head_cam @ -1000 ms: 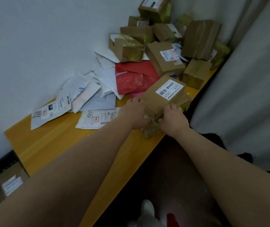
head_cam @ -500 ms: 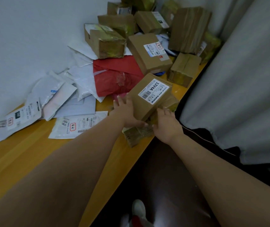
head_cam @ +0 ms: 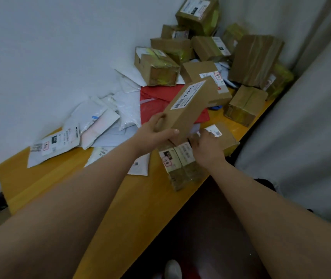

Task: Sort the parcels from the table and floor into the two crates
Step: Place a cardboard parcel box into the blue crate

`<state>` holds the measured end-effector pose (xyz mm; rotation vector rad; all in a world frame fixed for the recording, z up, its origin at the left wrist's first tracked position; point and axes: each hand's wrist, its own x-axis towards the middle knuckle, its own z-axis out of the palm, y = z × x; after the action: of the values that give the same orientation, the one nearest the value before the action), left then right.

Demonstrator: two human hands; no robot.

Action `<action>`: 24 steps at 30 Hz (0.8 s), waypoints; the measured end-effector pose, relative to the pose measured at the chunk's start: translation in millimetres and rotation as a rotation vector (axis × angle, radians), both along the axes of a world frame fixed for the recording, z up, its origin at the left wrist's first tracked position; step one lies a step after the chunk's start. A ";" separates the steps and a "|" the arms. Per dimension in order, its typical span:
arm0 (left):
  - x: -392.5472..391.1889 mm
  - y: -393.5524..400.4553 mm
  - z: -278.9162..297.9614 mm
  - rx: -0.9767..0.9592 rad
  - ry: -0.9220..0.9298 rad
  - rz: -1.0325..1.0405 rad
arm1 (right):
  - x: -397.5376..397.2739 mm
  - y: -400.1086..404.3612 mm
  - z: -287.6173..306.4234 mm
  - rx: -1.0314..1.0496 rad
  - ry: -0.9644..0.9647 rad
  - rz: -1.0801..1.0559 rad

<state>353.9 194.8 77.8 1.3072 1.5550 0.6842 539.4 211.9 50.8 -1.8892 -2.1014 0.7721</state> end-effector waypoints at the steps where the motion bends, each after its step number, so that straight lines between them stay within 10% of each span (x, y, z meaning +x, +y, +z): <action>1: -5.6 -4.8 8.8 -0.007 -0.097 0.001 | -11.0 1.4 4.1 -0.031 0.113 -0.041; 10: -61.5 -58.3 46.7 -0.055 -0.435 0.376 | -102.3 -13.2 33.8 -0.110 0.878 -0.121; 24: -154.3 -150.5 40.4 0.266 -0.203 0.361 | -176.5 -81.8 43.0 0.207 0.763 0.019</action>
<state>199.6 44.3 118.2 1.1105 1.5841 1.2479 362.9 130.1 93.8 -1.1933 -1.6282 1.0239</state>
